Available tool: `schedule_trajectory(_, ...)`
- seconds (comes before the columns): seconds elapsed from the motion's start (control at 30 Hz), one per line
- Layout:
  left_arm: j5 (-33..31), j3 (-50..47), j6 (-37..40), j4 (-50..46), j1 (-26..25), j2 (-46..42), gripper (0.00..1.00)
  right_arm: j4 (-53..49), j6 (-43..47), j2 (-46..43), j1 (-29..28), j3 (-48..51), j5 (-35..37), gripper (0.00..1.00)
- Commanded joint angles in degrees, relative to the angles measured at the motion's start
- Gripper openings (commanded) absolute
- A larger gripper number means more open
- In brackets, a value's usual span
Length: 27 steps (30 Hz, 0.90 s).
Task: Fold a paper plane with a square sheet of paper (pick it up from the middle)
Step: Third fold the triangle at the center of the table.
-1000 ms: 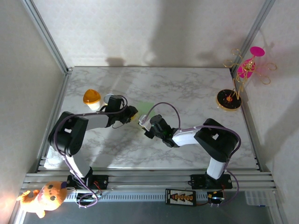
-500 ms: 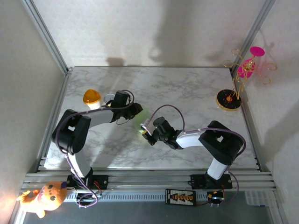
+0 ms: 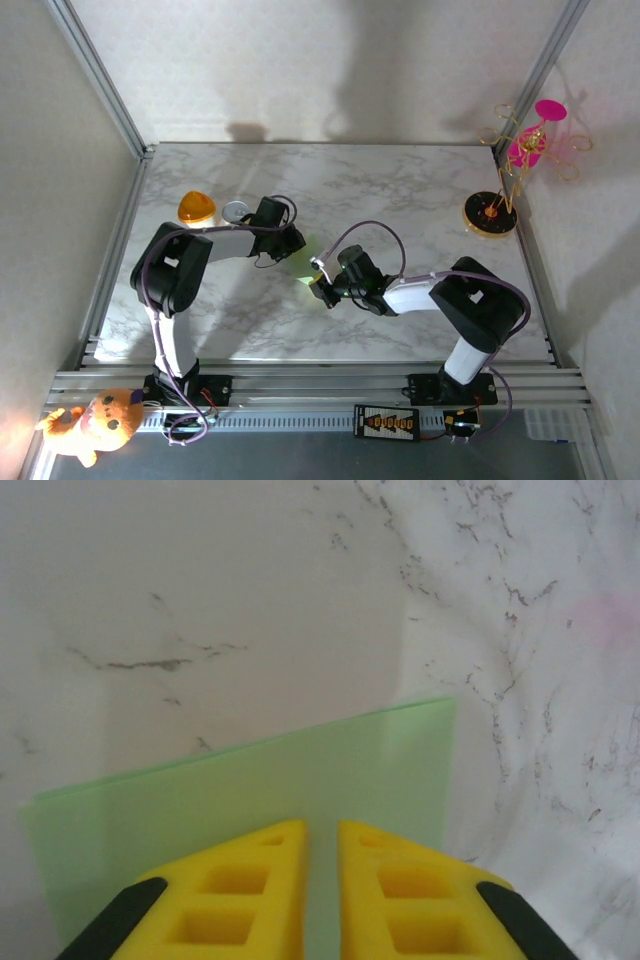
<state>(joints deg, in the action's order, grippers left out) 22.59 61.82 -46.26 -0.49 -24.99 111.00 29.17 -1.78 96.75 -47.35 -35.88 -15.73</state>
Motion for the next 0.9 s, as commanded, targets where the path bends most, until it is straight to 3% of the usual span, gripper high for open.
schedule_trajectory(0.0,-2.5,1.3,2.1,-4.1,-0.7,2.1,0.13,1.2,-3.1,-1.0,0.8,0.5,-0.3,0.10)
schedule_trajectory(0.47,-3.4,2.6,4.6,-6.5,-1.4,4.2,0.09,-4.9,-5.3,2.2,1.9,-4.1,9.7,0.10)
schedule_trajectory(0.87,-3.1,3.1,5.4,-7.0,-1.9,4.9,0.08,-7.5,-6.0,3.9,1.8,-6.4,13.4,0.10)
